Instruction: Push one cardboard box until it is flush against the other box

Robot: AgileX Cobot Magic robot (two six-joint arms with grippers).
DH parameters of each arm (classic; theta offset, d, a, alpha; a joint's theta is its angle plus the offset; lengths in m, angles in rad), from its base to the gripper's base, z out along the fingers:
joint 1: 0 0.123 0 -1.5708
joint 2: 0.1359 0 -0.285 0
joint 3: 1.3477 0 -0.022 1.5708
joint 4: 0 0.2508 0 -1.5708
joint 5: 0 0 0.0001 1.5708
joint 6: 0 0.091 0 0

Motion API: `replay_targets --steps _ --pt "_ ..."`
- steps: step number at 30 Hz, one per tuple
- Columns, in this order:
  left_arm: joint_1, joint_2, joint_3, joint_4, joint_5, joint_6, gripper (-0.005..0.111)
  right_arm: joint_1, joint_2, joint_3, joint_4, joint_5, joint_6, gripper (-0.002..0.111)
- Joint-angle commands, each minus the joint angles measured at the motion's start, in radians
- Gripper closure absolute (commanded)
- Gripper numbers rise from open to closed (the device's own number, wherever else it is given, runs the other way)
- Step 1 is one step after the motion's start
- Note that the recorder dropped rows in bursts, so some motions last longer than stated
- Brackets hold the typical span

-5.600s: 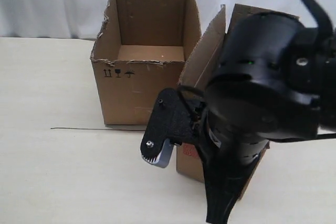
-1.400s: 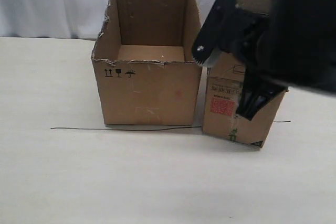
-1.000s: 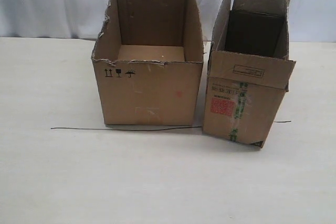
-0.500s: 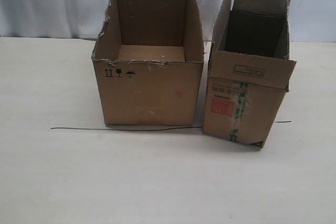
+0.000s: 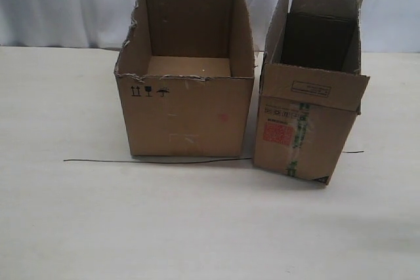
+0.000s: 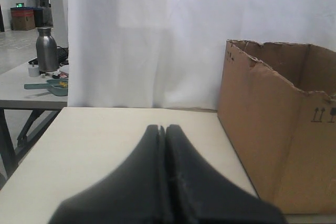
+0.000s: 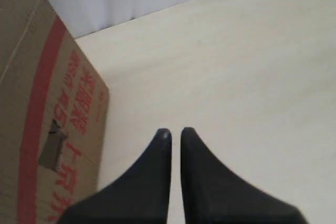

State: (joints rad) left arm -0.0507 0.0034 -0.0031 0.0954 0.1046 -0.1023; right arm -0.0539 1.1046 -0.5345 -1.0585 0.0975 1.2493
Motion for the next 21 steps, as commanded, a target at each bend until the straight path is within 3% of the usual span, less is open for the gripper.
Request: replay_targets --steps 1,7,16,21 --pt "-0.007 -0.003 0.003 0.0 -0.01 0.001 0.107 -0.169 0.191 0.024 0.05 -0.407 0.003 0.103" --pt "-0.007 -0.003 0.003 0.0 -0.01 0.001 0.107 -0.281 0.501 -0.037 0.07 -0.764 0.027 0.103" --pt "-0.007 -0.003 0.003 -0.002 -0.009 0.001 0.107 -0.281 0.978 -0.269 0.075 -1.102 0.154 0.103" --pt "-0.007 -0.003 0.003 -0.002 -0.006 0.001 0.107 -0.281 1.145 -0.407 0.04 -1.192 0.217 0.103"
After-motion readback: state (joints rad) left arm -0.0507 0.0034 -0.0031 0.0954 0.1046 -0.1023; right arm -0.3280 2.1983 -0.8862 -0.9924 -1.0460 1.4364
